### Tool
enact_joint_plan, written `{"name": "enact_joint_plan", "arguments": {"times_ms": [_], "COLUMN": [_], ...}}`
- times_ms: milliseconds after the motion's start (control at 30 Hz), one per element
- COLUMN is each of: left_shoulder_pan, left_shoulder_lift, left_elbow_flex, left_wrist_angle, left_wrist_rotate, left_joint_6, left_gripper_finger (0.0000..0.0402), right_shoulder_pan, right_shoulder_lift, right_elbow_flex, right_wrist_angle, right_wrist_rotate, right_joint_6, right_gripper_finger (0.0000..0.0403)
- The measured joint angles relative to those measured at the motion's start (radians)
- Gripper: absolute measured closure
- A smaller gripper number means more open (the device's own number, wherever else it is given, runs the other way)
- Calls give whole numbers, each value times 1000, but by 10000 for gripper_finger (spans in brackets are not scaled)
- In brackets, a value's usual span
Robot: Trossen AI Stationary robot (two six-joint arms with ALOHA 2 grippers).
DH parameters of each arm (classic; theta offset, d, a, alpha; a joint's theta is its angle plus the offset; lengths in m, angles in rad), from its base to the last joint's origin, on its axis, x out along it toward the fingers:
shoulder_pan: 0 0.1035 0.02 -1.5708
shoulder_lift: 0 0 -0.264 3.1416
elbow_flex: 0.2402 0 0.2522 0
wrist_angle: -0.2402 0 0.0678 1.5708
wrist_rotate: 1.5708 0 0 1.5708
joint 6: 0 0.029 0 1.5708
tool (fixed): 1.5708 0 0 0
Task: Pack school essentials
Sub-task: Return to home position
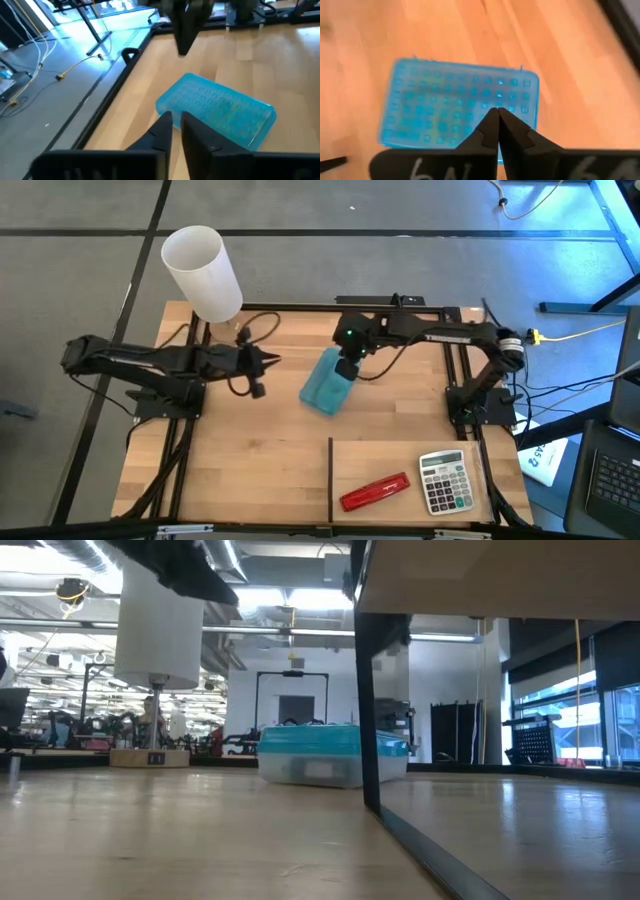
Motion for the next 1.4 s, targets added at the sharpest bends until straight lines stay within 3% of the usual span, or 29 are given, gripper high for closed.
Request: {"name": "enact_joint_plan", "arguments": {"times_ms": [100, 400, 600, 833, 1067, 1400], "left_shoulder_pan": [1, 1, 1, 1, 1, 1], "left_shoulder_lift": [-72, -333, -518, -740, -911, -921], "left_elbow_flex": [0, 0, -57, -209, -269, -265], "left_wrist_angle": [-59, -241, -254, -215, -216, -205], "left_wrist_rotate": [-3, 39, 110, 114, 114, 103], "left_joint_6": [-25, -143, -202, -307, -300, -253], "left_gripper_finger": [394, 401, 401, 401, 401, 401], "right_shoulder_pan": [0, -11, -11, -11, -10, -11], "right_shoulder_lift": [-47, -299, -538, -840, -1094, -1419], "right_elbow_flex": [38, 7, -206, -511, -749, -938], "right_wrist_angle": [-42, -62, 98, 371, 580, 614], "right_wrist_rotate": [3, -12, -73, -126, -183, -153], "right_joint_6": [-2, -74, -56, 25, 70, 102], "right_gripper_finger": [395, 400, 401, 401, 401, 401]}}
